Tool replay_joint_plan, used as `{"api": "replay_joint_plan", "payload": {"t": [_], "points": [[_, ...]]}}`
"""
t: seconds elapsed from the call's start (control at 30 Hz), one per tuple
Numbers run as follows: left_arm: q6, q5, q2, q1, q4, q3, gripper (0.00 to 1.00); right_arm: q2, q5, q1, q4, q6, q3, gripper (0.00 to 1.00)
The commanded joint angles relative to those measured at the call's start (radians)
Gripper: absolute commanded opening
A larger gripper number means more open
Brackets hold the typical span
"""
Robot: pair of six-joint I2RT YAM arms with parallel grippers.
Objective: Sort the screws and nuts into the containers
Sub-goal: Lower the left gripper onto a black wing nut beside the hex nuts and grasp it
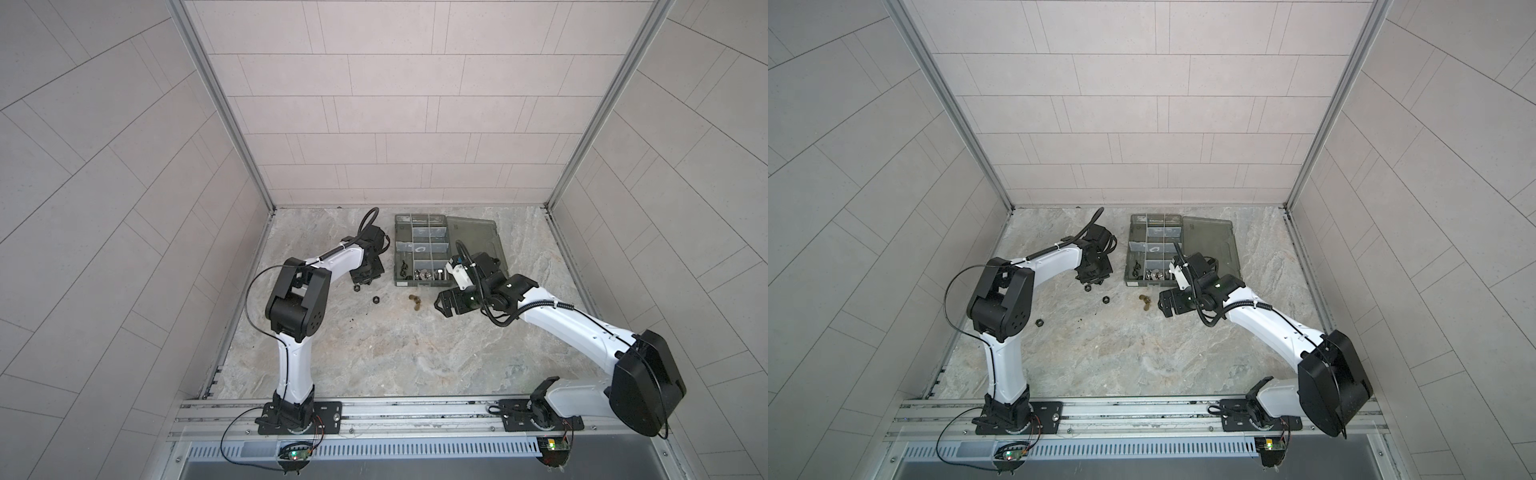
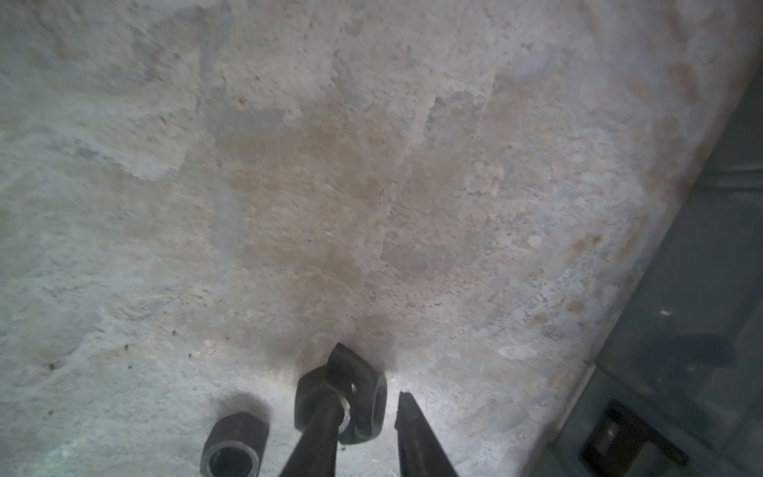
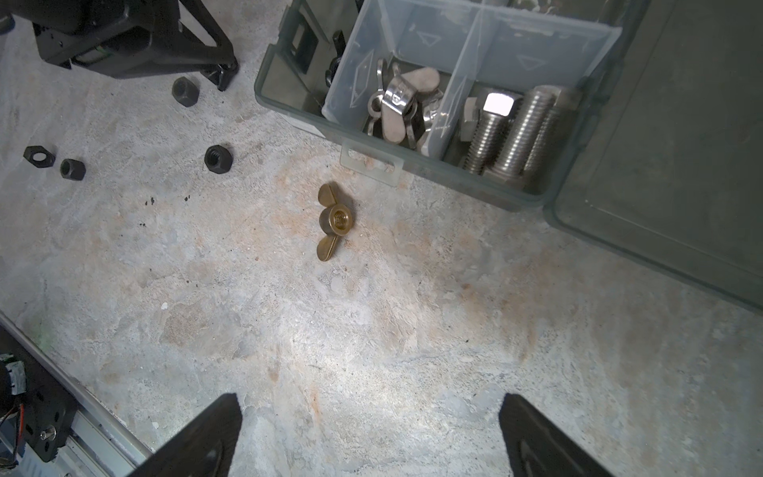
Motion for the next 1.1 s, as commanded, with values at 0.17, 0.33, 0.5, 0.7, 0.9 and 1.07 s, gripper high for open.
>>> {"api": "replay_joint_plan", "payload": {"t": [0.17,0.33,0.5,0.7,0.9,1.07], "points": [[0.007,-0.021,0.018,0.001,-0.043,0.000,0.29,-0.043,0.010,-0.005,-0.023,-0.011,0.000,0.99],[0.030,-0.068,-0.018,0.004,-0.069,-0.040,0.29,-0.051,0.010,-0.005,-0.023,-0.012,-0.002,0.99],[0.030,-0.090,-0.072,0.014,-0.059,-0.108,0.29,-0.052,0.008,-0.004,-0.018,-0.005,-0.006,0.99],[0.032,-0.092,-0.113,0.034,-0.048,-0.159,0.29,-0.070,0.006,-0.005,-0.022,-0.003,-0.011,0.99],[0.038,-0.093,-0.170,0.035,-0.058,-0.161,0.33,-0.078,0.006,-0.005,-0.020,-0.001,-0.016,0.99],[0.038,-0.085,-0.190,0.032,-0.076,-0.129,0.36,-0.082,0.002,-0.005,-0.017,0.006,-0.016,0.99]]}}
